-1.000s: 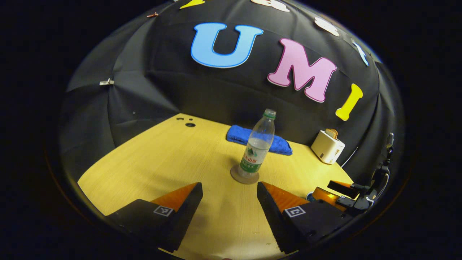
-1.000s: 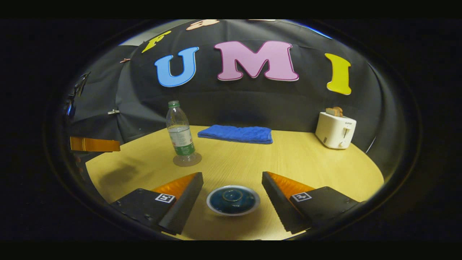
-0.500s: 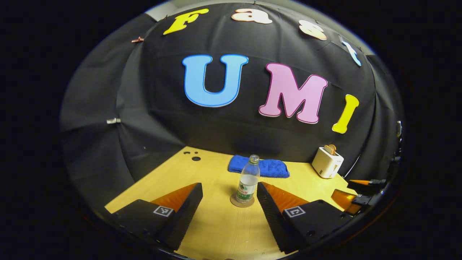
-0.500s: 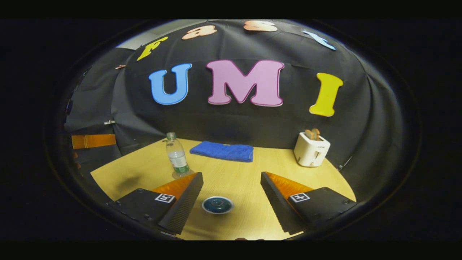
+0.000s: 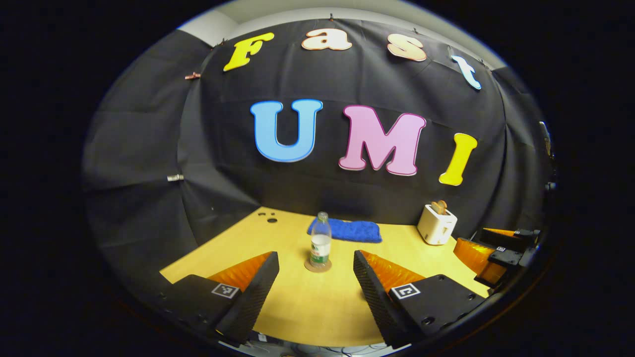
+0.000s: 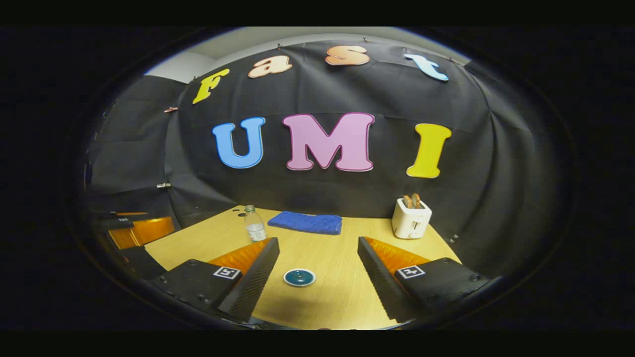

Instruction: Open the teacup lid with one hand, grasp the water bottle and pour water into the teacup with the other hand; after pouring, place the water bottle on the coaster and then close the teacup lid.

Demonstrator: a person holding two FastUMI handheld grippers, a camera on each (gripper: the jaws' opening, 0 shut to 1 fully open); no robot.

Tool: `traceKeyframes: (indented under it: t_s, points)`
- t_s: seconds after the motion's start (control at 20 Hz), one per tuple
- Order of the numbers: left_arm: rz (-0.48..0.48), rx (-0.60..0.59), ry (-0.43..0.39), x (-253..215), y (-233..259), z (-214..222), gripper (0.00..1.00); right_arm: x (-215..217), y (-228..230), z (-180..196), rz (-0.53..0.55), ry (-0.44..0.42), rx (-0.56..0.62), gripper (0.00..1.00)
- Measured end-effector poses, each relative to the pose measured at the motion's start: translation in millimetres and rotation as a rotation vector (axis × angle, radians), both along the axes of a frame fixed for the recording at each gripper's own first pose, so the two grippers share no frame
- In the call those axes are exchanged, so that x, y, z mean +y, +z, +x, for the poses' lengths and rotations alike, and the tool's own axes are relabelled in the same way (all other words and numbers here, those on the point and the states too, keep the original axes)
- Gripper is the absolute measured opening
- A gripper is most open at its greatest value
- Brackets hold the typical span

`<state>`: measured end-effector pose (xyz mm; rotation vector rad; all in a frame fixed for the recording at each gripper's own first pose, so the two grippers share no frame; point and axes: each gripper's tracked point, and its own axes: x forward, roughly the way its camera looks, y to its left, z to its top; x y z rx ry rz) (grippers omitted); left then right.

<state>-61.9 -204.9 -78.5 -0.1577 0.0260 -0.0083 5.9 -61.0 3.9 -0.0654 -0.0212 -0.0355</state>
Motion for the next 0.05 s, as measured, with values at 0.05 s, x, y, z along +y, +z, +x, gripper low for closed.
traceKeyframes:
  t_s: [0.05]
  points:
    - [0.016, 0.010, -0.041, -4.1, -4.5, -3.3, 0.96, 10.8, -9.8, -7.6, 0.001, 0.022, 0.026, 0.98]
